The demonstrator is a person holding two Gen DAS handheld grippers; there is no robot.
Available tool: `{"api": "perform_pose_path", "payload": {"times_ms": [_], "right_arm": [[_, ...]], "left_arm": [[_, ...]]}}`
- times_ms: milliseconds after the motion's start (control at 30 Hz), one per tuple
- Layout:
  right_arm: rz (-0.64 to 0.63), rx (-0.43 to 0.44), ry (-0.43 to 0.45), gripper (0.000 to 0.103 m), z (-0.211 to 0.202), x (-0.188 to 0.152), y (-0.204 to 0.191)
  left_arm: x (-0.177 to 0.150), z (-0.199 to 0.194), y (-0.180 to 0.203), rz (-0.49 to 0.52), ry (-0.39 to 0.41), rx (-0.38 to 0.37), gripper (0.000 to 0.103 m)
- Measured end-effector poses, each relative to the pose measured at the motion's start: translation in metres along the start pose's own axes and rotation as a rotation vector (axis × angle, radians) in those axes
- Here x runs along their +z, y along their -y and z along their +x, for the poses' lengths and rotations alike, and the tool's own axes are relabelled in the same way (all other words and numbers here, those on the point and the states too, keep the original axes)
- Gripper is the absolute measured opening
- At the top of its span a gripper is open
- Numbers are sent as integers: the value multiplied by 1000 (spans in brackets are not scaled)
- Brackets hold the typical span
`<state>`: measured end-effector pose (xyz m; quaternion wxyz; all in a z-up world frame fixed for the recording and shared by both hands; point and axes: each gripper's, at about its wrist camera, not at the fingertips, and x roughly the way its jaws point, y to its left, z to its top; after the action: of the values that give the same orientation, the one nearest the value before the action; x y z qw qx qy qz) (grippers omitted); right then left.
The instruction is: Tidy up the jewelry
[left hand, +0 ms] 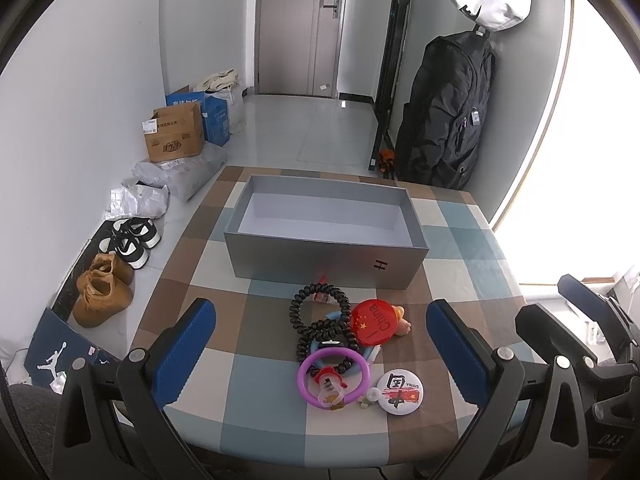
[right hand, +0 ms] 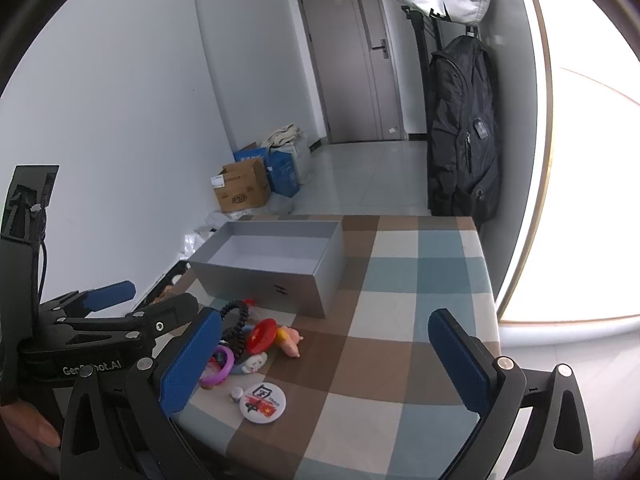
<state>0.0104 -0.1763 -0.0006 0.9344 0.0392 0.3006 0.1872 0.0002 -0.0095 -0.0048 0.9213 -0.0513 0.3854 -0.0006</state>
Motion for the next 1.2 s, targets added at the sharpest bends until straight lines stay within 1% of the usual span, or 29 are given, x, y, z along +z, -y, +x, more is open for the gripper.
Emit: {"api": "perform_pose_path", "payload": {"times_ms": [333, 533, 700, 900, 967, 1100, 1200], "right_arm": [[-6, -2, -3, 103, 2, -1, -2], [-9, -3, -5, 103, 4, 0, -3], [-13, -14, -17, 103, 10, -1, -4], [-30, -11, -52, 103, 21, 0, -3], [-28, -7, -68, 103, 25, 0, -3], [-22, -2, -86, 103, 32, 1, 0], [-22, -5, -94, 103, 36, 2, 1]], "left_arm": [[0, 2, -2, -12, -15, -22, 102], [0, 7, -5, -27, -39, -47, 102], [-1, 17, -12, -58, -100, -110, 102], [-6, 33, -30, -132, -205, -230, 102], [-10, 40, -40, -173, -249, -267, 102], [-17, 49, -45, -204, -320, -305, 102], [-21, 51, -45, -189, -344, -304, 102]]}}
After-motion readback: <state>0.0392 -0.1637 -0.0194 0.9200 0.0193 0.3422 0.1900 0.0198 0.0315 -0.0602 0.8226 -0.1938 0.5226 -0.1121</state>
